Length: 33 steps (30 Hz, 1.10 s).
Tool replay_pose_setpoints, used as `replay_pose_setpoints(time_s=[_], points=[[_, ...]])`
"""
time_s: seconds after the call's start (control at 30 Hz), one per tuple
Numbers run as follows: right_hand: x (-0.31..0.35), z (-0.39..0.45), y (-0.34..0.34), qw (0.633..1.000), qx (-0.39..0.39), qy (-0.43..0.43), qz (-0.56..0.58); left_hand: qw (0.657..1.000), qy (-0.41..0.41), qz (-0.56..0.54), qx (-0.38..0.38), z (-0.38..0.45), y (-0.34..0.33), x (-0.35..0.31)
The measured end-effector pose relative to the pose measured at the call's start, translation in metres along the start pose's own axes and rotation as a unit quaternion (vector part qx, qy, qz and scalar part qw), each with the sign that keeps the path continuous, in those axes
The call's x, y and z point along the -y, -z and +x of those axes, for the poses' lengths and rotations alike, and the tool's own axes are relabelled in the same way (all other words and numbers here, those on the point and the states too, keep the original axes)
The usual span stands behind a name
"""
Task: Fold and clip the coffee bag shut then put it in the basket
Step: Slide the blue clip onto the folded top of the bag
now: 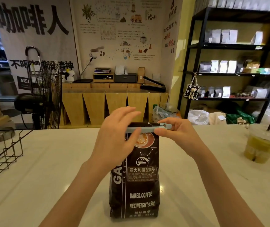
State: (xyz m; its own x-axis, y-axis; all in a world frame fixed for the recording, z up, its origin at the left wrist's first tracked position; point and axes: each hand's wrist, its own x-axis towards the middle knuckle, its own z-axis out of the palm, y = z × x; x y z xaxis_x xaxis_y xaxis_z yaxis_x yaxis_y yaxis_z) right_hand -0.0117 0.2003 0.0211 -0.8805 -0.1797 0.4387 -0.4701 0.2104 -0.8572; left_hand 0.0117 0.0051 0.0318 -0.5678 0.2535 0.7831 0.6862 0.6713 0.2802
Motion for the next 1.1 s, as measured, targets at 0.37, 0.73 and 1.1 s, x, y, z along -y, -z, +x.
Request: replay_pose_setpoints(time_s=[0.37, 0.73, 1.1], points=[[0.001, -0.008, 0.005, 1.000, 0.016, -0.004, 0.019, 0.970, -0.023, 0.126, 0.206, 0.028, -0.011, -0.016], [0.000, -0.014, 0.006, 0.999, 0.029, 0.003, 0.015, 0.973, -0.027, 0.080, 0.217, 0.027, -0.009, -0.012], [-0.002, -0.020, -0.004, 0.997, -0.039, 0.062, -0.004, 0.982, -0.016, 0.060, 0.178, 0.023, -0.010, -0.015]])
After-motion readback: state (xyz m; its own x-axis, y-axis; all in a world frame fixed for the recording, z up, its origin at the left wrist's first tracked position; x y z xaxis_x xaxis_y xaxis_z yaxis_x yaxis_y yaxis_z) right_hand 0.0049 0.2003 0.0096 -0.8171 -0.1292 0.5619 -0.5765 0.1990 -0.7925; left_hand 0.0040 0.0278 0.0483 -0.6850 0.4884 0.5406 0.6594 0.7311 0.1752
